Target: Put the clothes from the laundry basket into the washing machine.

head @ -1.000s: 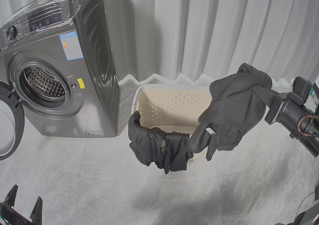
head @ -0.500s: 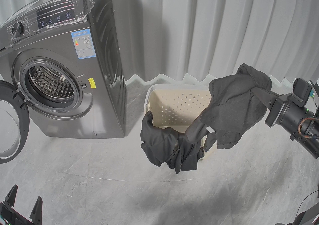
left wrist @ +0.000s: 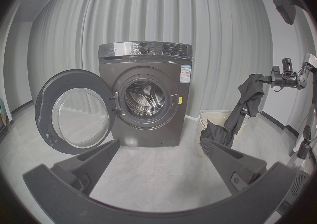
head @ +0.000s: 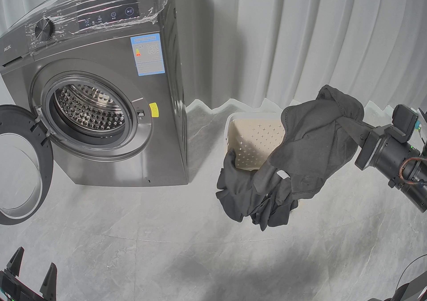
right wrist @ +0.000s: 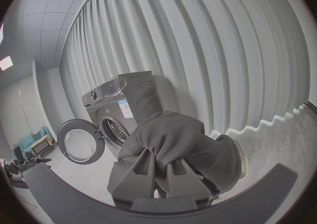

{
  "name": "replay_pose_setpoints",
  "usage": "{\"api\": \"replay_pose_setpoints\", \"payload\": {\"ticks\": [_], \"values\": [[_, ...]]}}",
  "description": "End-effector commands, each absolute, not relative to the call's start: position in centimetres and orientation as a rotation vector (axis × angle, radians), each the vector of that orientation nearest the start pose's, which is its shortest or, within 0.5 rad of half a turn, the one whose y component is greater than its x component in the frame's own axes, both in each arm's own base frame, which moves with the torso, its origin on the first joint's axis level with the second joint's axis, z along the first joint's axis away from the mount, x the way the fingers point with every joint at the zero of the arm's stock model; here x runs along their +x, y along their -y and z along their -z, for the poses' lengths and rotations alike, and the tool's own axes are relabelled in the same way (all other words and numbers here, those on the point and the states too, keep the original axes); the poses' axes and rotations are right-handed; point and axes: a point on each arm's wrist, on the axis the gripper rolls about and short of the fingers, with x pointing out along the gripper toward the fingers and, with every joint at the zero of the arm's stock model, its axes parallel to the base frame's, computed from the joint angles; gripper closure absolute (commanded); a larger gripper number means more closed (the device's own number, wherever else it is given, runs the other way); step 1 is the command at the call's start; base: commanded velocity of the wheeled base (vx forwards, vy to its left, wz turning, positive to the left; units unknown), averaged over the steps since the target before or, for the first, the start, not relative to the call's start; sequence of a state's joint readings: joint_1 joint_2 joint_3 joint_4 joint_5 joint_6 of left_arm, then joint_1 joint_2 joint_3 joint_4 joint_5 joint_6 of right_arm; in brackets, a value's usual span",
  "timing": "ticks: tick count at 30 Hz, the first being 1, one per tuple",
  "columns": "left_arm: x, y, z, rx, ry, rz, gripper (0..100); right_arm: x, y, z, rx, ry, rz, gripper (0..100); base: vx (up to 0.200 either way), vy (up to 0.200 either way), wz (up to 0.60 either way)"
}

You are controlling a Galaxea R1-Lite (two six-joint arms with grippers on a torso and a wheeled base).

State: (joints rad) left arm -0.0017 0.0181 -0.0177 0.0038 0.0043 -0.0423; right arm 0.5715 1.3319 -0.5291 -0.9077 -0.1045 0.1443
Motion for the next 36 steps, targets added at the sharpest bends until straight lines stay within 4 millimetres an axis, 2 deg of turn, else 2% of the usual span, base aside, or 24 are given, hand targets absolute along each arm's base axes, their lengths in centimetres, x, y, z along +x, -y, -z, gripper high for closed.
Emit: {"api": "replay_pose_setpoints", "payload": {"ticks": [1,17,29,36], "values": [[-2.30,-0.01,-7.59,-0.043,-0.001,-0.003,0,17.50,-10.99,-22.84,0.176,0.064,-0.474,100,0.000,0.200,0.00],[-2.30,-0.01,-7.59,-0.043,-0.001,-0.003,0,17.51,-11.04,-22.61,0.174,0.055,-0.476,100,0.000,0.200,0.00],[-2.30,-0.01,-7.59,-0.043,-0.001,-0.003,0,17.44,-11.00,-22.25,0.170,0.040,-0.492,100,0.000,0.000,0.00],[-2.30,-0.01,-7.59,-0.043,-0.001,-0.003,0,17.43,-11.01,-22.25,0.170,0.040,-0.494,100,-0.200,0.000,0.00]]}}
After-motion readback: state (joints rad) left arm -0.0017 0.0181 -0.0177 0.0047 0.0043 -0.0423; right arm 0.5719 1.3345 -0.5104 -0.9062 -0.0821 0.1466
